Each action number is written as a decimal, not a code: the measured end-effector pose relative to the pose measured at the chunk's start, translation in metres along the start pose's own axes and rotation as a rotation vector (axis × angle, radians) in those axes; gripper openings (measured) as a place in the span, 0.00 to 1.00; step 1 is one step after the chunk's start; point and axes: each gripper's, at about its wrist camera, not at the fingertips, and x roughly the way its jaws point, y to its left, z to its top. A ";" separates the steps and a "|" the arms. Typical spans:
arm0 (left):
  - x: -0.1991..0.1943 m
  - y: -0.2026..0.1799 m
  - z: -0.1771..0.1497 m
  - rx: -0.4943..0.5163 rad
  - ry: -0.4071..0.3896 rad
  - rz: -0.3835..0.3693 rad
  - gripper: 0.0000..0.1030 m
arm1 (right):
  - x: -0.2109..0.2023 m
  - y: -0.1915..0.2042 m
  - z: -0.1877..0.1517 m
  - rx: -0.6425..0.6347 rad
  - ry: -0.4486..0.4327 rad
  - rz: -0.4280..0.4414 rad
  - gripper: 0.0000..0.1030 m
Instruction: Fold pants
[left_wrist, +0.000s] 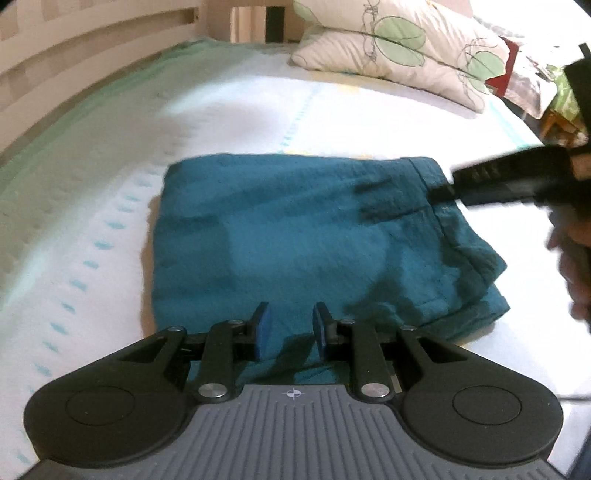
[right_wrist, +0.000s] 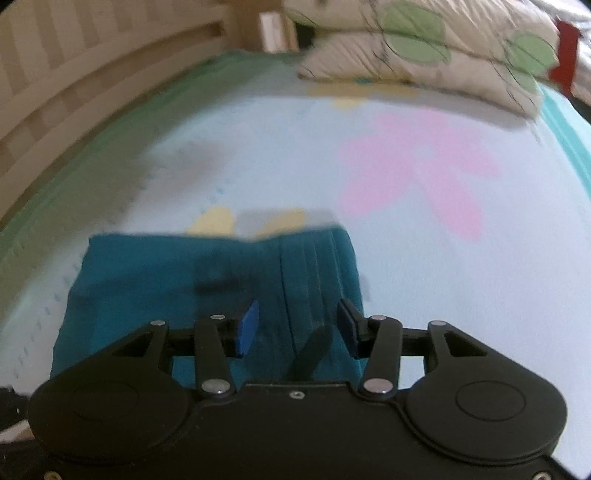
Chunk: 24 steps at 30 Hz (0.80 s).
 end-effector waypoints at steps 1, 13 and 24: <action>-0.003 0.000 0.000 0.002 -0.013 0.016 0.23 | -0.003 0.003 -0.004 0.001 0.017 -0.011 0.54; -0.023 0.003 0.002 -0.076 -0.073 0.145 0.24 | -0.044 0.037 -0.043 0.014 0.066 -0.007 0.54; -0.018 0.011 -0.001 -0.113 -0.003 0.118 0.24 | -0.074 0.063 -0.069 -0.063 0.008 -0.078 0.54</action>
